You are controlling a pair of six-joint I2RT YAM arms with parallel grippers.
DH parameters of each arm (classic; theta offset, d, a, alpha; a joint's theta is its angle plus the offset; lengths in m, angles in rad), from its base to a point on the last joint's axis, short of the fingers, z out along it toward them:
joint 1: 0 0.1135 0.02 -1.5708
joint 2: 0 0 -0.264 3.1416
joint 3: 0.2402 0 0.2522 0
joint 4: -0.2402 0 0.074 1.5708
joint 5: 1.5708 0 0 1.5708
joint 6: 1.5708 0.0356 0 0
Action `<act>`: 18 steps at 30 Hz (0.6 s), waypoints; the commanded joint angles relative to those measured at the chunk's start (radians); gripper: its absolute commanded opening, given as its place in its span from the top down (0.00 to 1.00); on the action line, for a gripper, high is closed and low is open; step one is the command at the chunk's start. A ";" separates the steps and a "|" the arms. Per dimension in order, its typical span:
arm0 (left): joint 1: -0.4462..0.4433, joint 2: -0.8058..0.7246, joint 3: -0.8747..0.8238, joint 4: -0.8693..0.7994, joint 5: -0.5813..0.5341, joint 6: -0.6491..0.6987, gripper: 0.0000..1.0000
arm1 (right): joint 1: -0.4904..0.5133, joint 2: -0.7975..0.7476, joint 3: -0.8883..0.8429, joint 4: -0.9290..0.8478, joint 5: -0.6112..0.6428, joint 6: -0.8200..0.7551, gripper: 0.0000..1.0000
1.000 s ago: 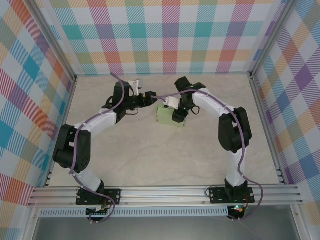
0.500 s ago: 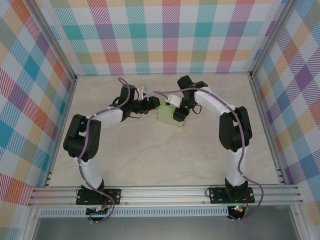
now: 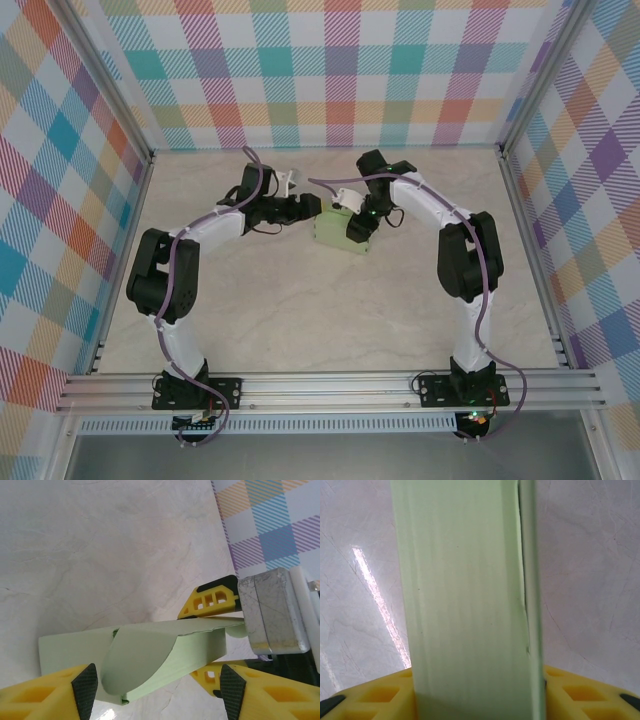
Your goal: Fold the paper box
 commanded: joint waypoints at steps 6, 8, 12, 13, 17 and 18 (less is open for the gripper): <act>0.031 -0.021 0.052 -0.003 -0.018 0.040 0.30 | -0.002 0.012 0.012 -0.071 -0.010 -0.065 0.47; 0.029 -0.005 0.069 0.014 -0.009 0.027 0.28 | -0.002 0.016 0.016 -0.077 -0.010 -0.068 0.48; -0.001 0.033 0.101 0.035 0.047 -0.009 0.31 | -0.002 0.025 0.026 -0.081 -0.009 -0.062 0.49; -0.009 0.037 0.104 0.025 0.050 -0.005 0.31 | -0.002 0.025 0.026 -0.078 -0.011 -0.058 0.49; -0.016 0.034 0.083 0.021 0.046 -0.031 0.32 | -0.005 0.025 0.028 -0.075 -0.019 -0.046 0.48; -0.016 0.032 0.077 0.014 0.048 -0.033 0.32 | -0.007 0.027 0.029 -0.075 -0.019 -0.042 0.48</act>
